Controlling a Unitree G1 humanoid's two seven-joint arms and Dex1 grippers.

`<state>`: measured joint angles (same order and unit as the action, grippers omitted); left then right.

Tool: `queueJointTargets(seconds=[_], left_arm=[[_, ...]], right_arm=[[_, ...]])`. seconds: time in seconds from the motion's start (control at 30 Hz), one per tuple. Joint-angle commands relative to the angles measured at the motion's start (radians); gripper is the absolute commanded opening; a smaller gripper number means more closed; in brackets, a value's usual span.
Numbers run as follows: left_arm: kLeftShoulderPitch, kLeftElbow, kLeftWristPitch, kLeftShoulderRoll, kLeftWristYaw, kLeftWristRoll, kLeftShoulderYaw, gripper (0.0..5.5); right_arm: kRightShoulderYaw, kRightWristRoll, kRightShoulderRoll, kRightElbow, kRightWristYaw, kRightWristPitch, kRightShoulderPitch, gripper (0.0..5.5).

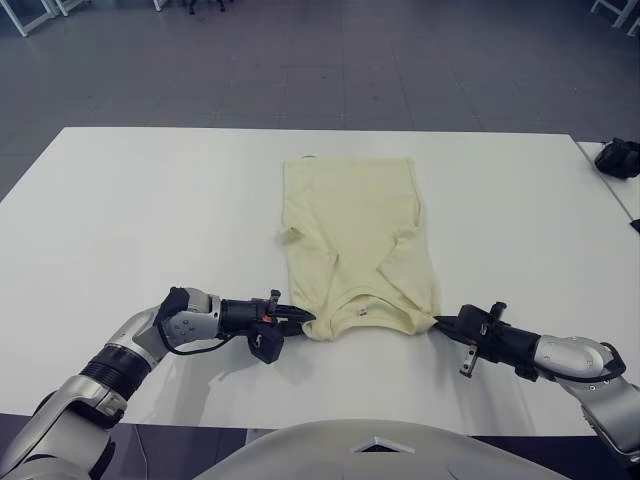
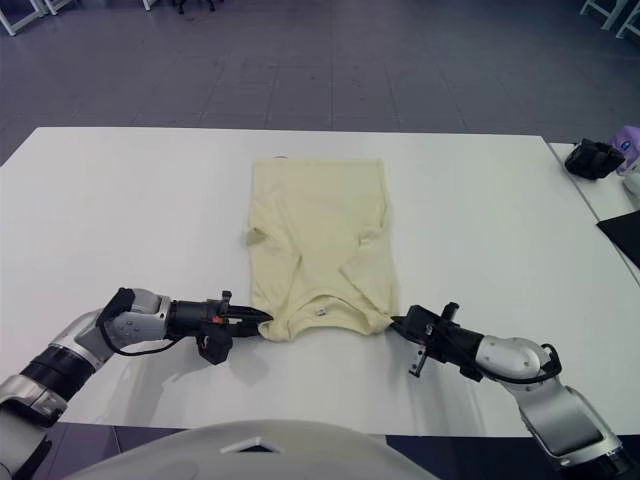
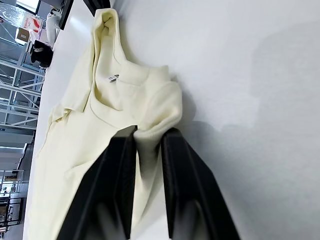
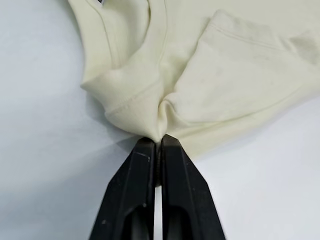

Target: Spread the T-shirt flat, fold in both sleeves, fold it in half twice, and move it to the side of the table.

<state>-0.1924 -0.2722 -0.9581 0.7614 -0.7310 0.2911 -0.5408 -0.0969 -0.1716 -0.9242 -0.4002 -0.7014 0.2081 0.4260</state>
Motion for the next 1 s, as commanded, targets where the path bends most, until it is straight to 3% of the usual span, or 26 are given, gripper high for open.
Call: queueJointTargets(seconds=[0.03,0.3,0.53,0.7,0.8,1.0], left_arm=[[0.042,-0.016,0.031,0.035,-0.047,0.015,-0.017,0.18],[0.113,0.216,0.135,0.231,-0.251,-0.396,0.015,0.01],[0.216,0.564,0.54,0.4,-0.355,-0.82,0.143,0.01],[0.357,0.742,0.761,0.522,-0.428,-1.039,0.28,0.01],[0.503,0.831,0.877,0.623,-0.514,-1.178,0.421,0.01],[0.611,0.964,1.102,0.625,-0.579,-1.383,0.647,0.01]], right_arm=[[0.004,-0.011,-0.023,-0.02,-0.064,0.058,0.018,0.0],[0.097,-0.205,-0.131,-0.156,-0.29,0.213,-0.105,0.0],[0.272,-0.522,-0.267,-0.258,-0.528,0.413,-0.152,0.0],[0.404,-0.676,-0.326,-0.282,-0.653,0.54,-0.091,0.0],[0.491,-0.718,-0.343,-0.286,-0.732,0.596,-0.032,0.0],[0.593,-0.834,-0.363,-0.231,-0.831,0.7,-0.056,0.0]])
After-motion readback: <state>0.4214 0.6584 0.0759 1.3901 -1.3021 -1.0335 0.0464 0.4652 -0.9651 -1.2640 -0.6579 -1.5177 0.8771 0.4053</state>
